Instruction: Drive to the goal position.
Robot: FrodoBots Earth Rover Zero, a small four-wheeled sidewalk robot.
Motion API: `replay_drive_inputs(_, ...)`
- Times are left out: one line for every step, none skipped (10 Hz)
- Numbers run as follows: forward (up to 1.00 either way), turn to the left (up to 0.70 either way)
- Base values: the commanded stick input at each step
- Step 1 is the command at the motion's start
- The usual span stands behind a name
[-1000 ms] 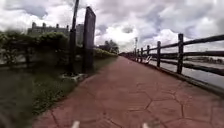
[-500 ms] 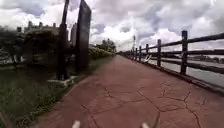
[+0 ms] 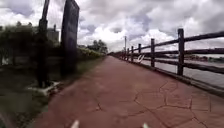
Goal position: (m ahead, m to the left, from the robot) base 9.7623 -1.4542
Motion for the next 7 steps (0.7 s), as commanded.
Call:
replay_drive_inputs(0.7, 0.0)
replay_drive_inputs(0.7, 0.0)
replay_drive_inputs(0.7, 0.0)
replay_drive_inputs(0.7, 0.0)
replay_drive_inputs(0.7, 0.0)
replay_drive_inputs(0.7, 0.0)
replay_drive_inputs(0.7, 0.0)
